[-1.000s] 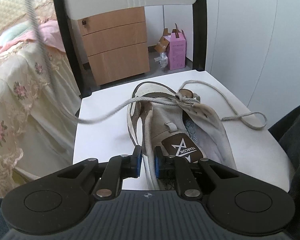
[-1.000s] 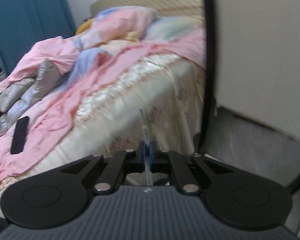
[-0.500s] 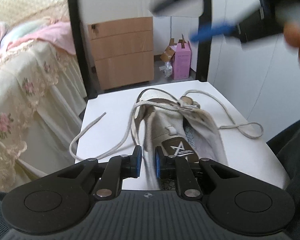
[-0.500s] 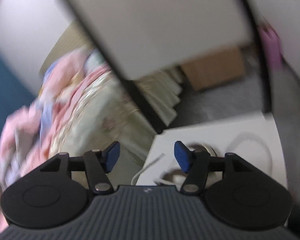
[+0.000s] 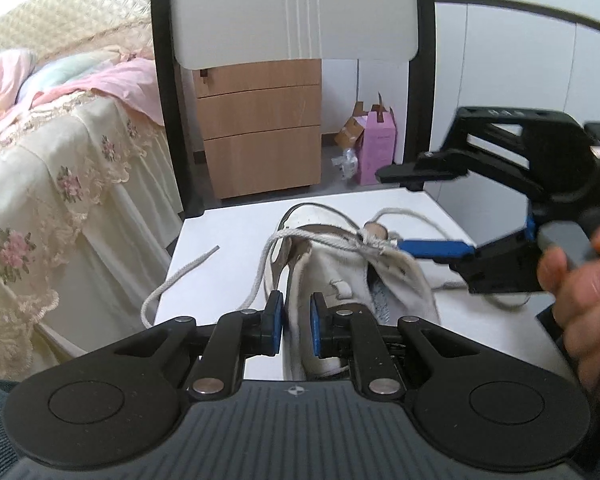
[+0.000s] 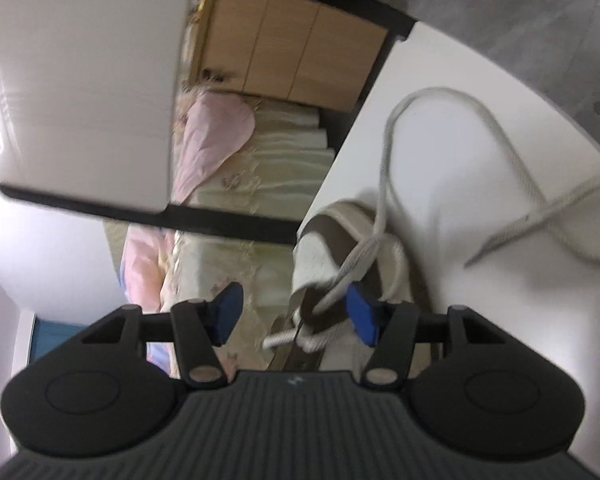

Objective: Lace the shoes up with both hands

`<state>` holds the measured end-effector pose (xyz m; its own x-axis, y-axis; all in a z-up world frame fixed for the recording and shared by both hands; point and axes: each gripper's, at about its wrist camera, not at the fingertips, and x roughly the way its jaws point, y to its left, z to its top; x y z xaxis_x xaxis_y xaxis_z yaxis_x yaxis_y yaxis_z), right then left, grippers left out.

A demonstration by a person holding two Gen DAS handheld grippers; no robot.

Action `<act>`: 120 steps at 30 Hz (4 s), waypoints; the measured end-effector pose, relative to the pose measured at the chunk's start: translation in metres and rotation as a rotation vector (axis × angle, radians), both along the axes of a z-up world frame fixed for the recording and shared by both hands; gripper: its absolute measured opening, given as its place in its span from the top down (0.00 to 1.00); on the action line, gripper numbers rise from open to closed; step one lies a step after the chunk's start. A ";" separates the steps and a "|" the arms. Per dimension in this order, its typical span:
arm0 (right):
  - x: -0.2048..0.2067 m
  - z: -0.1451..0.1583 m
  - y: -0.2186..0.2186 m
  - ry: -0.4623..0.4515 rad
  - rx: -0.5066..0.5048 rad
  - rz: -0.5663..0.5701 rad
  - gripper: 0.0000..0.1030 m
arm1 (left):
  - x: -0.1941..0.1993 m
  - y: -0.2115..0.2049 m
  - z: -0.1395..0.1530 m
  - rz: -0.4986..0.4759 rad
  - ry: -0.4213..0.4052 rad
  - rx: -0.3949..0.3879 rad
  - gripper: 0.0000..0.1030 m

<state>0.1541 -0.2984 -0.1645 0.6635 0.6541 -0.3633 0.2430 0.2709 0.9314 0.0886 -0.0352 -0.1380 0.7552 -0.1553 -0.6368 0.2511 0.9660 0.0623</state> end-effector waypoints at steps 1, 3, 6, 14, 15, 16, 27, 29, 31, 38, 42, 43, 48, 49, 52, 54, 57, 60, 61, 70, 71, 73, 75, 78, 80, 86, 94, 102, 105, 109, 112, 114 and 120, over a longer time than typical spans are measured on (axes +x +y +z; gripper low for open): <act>0.002 -0.003 -0.001 0.012 0.018 -0.010 0.42 | -0.001 0.001 0.000 -0.001 0.003 -0.003 0.84; 0.006 -0.006 -0.001 0.033 0.044 -0.028 0.42 | -0.001 0.001 -0.001 -0.004 0.002 0.004 0.84; 0.007 -0.009 -0.001 0.044 0.024 -0.042 0.46 | -0.001 0.003 0.000 -0.003 0.000 -0.001 0.84; 0.013 -0.021 0.002 0.056 -0.050 -0.113 0.92 | -0.001 0.010 0.003 0.008 0.011 -0.070 0.84; 0.012 -0.019 0.002 0.038 -0.057 -0.122 0.94 | -0.001 0.012 0.003 0.013 0.013 -0.082 0.84; 0.011 -0.015 0.003 0.008 -0.063 -0.130 0.95 | 0.000 0.014 0.004 0.018 0.016 -0.096 0.84; -0.011 0.034 0.018 -0.262 -0.105 -0.053 0.95 | 0.000 0.030 0.008 0.056 0.027 -0.200 0.78; -0.013 0.041 0.027 -0.283 -0.127 -0.019 0.95 | 0.000 0.033 0.009 0.056 0.029 -0.228 0.78; -0.016 0.044 0.035 -0.288 -0.150 0.013 0.95 | 0.000 0.037 0.010 0.058 0.041 -0.265 0.78; -0.036 0.054 0.048 -0.256 -0.253 0.083 0.91 | -0.001 0.060 0.011 0.071 0.098 -0.413 0.78; -0.051 0.055 0.049 -0.232 -0.296 0.097 0.89 | 0.001 0.071 0.012 0.087 0.123 -0.496 0.76; -0.055 0.057 0.049 -0.234 -0.309 0.099 0.89 | 0.001 0.073 0.014 0.094 0.123 -0.515 0.75; -0.072 0.067 0.046 -0.247 -0.347 0.107 0.89 | 0.005 0.081 0.013 0.114 0.142 -0.603 0.75; -0.074 0.071 0.046 -0.255 -0.352 0.111 0.89 | 0.007 0.084 0.012 0.121 0.151 -0.629 0.75; -0.076 0.083 0.043 -0.286 -0.324 0.108 0.87 | 0.011 0.093 0.006 0.145 0.189 -0.718 0.75; -0.075 0.090 0.039 -0.307 -0.293 0.090 0.81 | 0.015 0.098 0.001 0.152 0.217 -0.786 0.72; -0.074 0.095 0.025 -0.335 -0.241 0.029 0.71 | 0.022 0.102 -0.004 0.150 0.242 -0.867 0.59; -0.070 0.089 0.006 -0.317 -0.177 -0.054 0.70 | 0.030 0.099 -0.005 0.114 0.235 -0.884 0.51; -0.066 0.084 0.001 -0.282 -0.167 -0.082 0.70 | 0.033 0.098 -0.007 0.109 0.243 -0.896 0.49; -0.028 0.030 -0.015 -0.028 -0.129 -0.176 0.68 | 0.068 0.118 -0.040 0.218 0.343 -1.128 0.44; -0.025 0.027 -0.014 -0.012 -0.137 -0.181 0.68 | 0.070 0.118 -0.043 0.221 0.348 -1.146 0.43; -0.020 0.025 -0.011 -0.011 -0.129 -0.184 0.67 | 0.075 0.117 -0.049 0.237 0.363 -1.174 0.42; -0.016 0.023 -0.007 -0.003 -0.106 -0.185 0.63 | 0.079 0.115 -0.053 0.255 0.376 -1.169 0.42; -0.008 0.019 -0.001 0.017 -0.096 -0.178 0.57 | 0.083 0.116 -0.060 0.279 0.400 -1.173 0.42; -0.004 0.014 0.004 0.043 -0.100 -0.172 0.57 | 0.086 0.118 -0.067 0.302 0.416 -1.182 0.42; 0.009 0.001 0.013 0.095 -0.163 -0.178 0.57 | 0.091 0.123 -0.087 0.392 0.452 -1.278 0.43; 0.029 -0.020 0.021 0.129 -0.214 -0.169 0.57 | 0.098 0.121 -0.092 0.429 0.436 -1.278 0.58; 0.036 -0.022 0.026 0.063 -0.281 -0.176 0.97 | 0.099 0.117 -0.081 0.397 0.391 -1.184 0.83; 0.029 -0.023 0.023 0.046 -0.261 -0.203 0.98 | 0.099 0.116 -0.076 0.375 0.363 -1.179 0.96; 0.009 -0.018 0.009 0.012 -0.218 -0.310 0.98 | 0.093 0.118 -0.073 0.389 0.330 -1.189 0.97; -0.005 -0.014 -0.002 -0.019 -0.185 -0.383 0.99 | 0.086 0.122 -0.066 0.390 0.301 -1.179 0.97; -0.012 -0.010 -0.007 -0.039 -0.194 -0.418 0.99 | 0.084 0.122 -0.065 0.389 0.290 -1.168 0.97; -0.028 -0.004 -0.019 -0.046 -0.187 -0.463 0.99 | 0.077 0.119 -0.054 0.385 0.253 -1.091 0.97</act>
<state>0.1256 -0.3173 -0.1687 0.8868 0.2139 -0.4098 0.3368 0.3080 0.8898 0.1659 0.0843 -0.1924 0.7426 -0.4989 -0.4468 -0.1814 0.4923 -0.8513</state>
